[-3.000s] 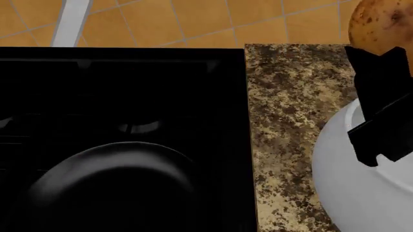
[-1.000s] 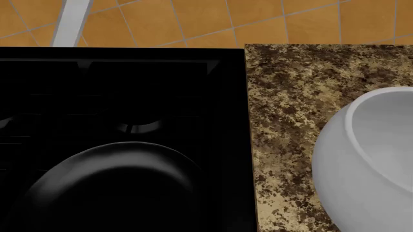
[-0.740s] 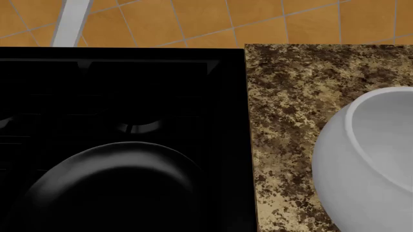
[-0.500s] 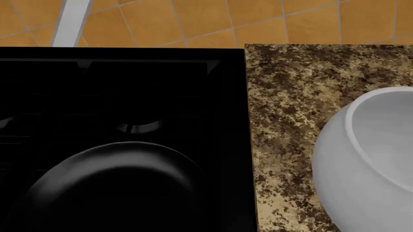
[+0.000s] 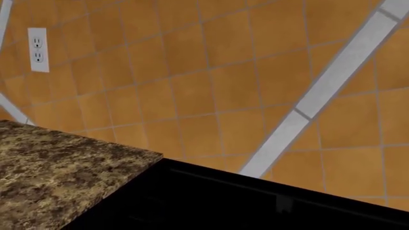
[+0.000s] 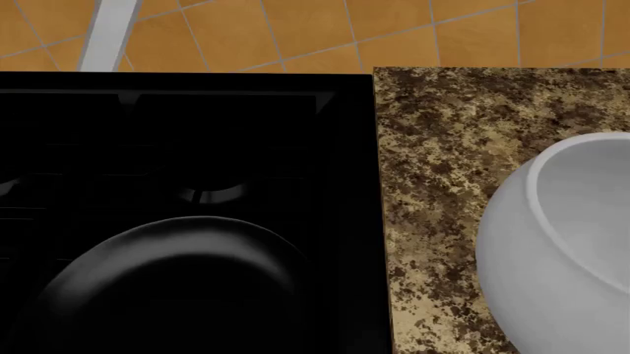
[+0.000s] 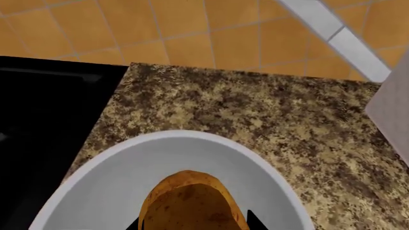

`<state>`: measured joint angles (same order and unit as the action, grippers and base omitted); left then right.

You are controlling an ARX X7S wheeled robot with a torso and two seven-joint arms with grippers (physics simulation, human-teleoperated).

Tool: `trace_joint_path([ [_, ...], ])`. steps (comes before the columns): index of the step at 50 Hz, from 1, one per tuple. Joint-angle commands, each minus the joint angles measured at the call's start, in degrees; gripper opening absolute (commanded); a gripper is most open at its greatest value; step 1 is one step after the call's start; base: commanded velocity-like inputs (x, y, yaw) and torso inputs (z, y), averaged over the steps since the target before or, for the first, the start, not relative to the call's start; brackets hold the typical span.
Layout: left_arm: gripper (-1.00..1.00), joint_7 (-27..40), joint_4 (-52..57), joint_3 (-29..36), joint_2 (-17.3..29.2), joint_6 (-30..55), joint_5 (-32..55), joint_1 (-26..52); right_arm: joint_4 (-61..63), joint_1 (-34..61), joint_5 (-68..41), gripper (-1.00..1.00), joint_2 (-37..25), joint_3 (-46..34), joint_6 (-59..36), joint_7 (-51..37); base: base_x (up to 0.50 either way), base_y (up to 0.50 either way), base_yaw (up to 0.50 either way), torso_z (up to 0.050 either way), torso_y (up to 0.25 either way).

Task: Pick the potato from the pan and place it in the bowl.

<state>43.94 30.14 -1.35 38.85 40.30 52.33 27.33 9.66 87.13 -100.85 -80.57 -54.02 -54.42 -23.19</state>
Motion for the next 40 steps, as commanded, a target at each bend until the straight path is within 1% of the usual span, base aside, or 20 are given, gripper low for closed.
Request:
trace_joint_path([
  [1,1.00,-0.49,-0.69,0.03,-0.14,-0.86,-0.63,-0.87,-0.94,-0.77,2.40,-1.00,1.65,-0.55,0.03,0.97,0.00,0.00,0.00,0.000,0.000],
  [21,1.00,-1.24,-1.95,0.42,-0.54,-1.92,-1.44,-1.44,-2.44,-1.96,2.38,-1.00,2.94,-1.16,-0.02,0.35,0.00,0.00,0.00,0.000,0.000],
  [22,1.00,-1.32,-2.11,0.48,-0.61,-2.05,-1.57,-1.50,-2.52,-2.01,2.32,1.00,2.96,-1.15,0.11,0.00,0.00,0.00,0.00,0.000,0.000],
  [40,1.00,-1.23,-1.61,0.58,-0.60,-2.32,-1.61,-2.37,-3.61,-1.25,0.37,1.00,3.11,0.21,1.05,-1.49,0.00,0.00,0.00,0.000,0.000],
])
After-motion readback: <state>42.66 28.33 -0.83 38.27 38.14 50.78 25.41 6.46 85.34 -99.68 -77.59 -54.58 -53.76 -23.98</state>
